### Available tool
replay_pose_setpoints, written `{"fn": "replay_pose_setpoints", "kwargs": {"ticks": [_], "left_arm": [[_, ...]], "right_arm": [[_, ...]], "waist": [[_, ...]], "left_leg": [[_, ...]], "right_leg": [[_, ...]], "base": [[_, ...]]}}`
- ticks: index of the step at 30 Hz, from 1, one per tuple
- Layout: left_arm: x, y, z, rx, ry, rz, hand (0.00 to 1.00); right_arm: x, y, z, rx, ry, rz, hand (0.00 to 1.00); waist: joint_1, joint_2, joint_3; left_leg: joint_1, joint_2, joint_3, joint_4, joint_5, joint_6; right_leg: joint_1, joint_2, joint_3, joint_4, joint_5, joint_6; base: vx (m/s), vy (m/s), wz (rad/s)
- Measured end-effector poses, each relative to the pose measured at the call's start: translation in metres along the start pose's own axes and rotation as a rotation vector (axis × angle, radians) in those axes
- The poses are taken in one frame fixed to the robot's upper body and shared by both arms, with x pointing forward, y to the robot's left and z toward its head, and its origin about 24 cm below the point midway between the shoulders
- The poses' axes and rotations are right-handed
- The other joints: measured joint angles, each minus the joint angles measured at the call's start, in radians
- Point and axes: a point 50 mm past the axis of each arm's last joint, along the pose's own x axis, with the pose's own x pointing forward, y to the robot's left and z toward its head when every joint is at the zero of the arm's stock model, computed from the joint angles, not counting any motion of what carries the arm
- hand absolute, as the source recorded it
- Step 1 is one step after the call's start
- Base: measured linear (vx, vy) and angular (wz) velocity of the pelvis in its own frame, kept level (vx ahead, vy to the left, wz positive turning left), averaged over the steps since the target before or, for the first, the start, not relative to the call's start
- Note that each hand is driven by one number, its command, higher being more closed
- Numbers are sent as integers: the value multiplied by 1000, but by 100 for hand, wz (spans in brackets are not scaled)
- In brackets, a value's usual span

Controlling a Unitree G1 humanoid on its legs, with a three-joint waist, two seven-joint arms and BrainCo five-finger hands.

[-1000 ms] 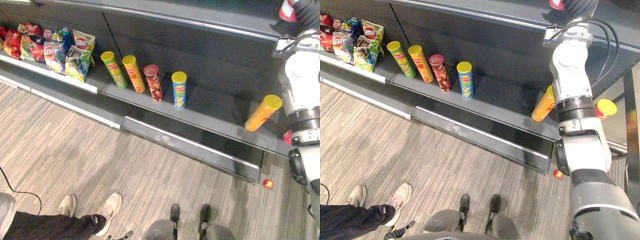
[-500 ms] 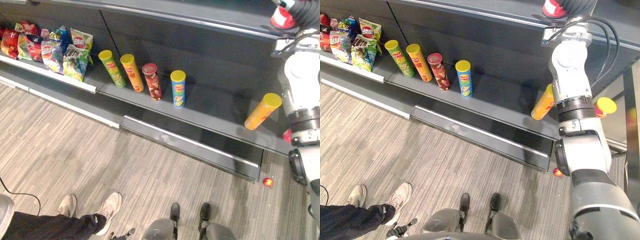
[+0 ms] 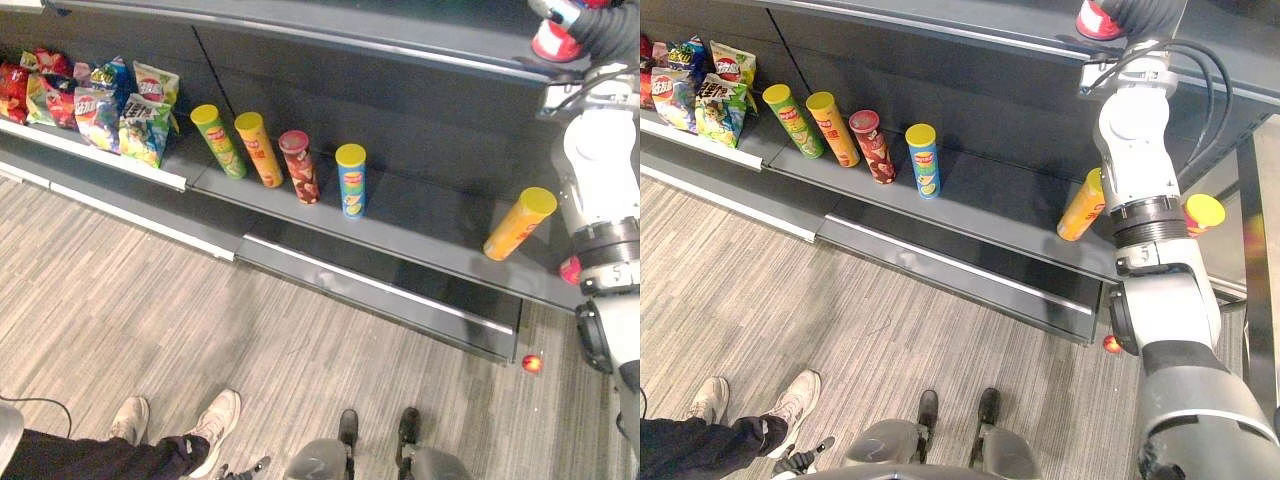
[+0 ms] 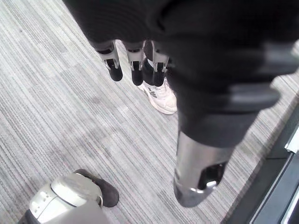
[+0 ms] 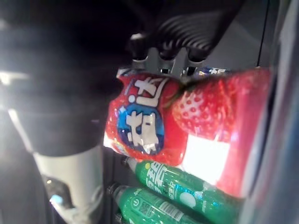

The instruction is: Put the gum and the chips on the shelf.

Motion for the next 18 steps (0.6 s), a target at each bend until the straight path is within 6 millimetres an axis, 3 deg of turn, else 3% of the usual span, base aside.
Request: {"fn": "replay_pose_setpoints", "kwargs": {"ticks": [7, 15, 18], "left_arm": [[0, 1, -2, 11, 6, 2, 0], [-1, 5, -3, 22, 8, 10, 0], [-1, 7, -5, 24, 11, 14, 0]], "right_arm": [[-3, 0, -4, -25, 13, 7, 0], [1, -6, 4, -64, -26, 15, 0], [4, -5, 11, -65, -60, 39, 0]], "waist": [[1, -14, -4], [-5, -60, -54], [-5, -62, -62]], "left_leg": [[29, 9, 23, -17, 0, 0], [38, 18, 33, -31, 0, -1], [55, 18, 35, -35, 0, -1]], "right_leg": [[12, 11, 26, -6, 5, -4], [16, 24, 42, -24, 11, -11], [32, 25, 45, -28, 11, -11]], "base": [[8, 1, -11], [14, -7, -6], [0, 5, -1]]}}
